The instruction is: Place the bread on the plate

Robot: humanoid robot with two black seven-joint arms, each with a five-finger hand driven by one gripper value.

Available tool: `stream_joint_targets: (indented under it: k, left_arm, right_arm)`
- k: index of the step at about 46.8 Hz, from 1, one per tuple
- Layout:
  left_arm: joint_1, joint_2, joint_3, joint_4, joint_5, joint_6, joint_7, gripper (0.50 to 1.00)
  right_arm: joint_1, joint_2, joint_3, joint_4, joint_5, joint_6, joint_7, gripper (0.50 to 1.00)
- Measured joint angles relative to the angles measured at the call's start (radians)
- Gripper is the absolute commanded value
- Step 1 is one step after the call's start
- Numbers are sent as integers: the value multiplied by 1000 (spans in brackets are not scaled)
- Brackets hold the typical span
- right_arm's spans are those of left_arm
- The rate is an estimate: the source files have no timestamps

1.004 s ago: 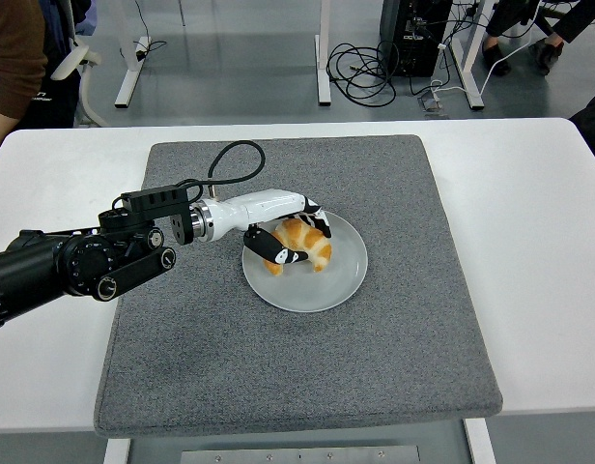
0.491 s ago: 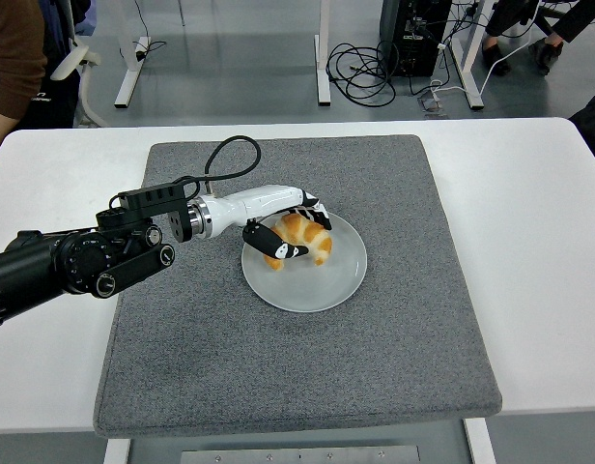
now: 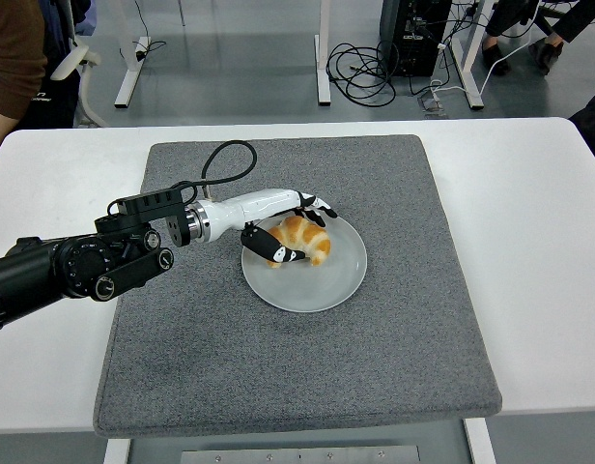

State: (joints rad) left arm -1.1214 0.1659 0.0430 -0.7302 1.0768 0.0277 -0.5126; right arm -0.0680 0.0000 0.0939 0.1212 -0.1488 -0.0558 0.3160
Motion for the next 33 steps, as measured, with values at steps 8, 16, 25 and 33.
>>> stream_joint_targets:
  k: [8, 16, 25, 33]
  left_arm:
    - [-2, 3, -1, 0, 0, 0, 0, 821]
    - [-11, 5, -10, 0, -6, 0, -1, 843]
    - [-36, 13, -13, -1, -72, 0, -1, 869]
    - [-86, 18, -13, 0, -243, -4, 4, 880]
  right_arm:
    - [0, 0, 1, 0, 0, 0, 0, 1000]
    - [0, 0, 1, 1, 0, 0, 0, 1000]
    - [0, 0, 1, 1, 0, 0, 0, 1000]
    - [1, 0, 1, 2, 0, 0, 0, 1000]
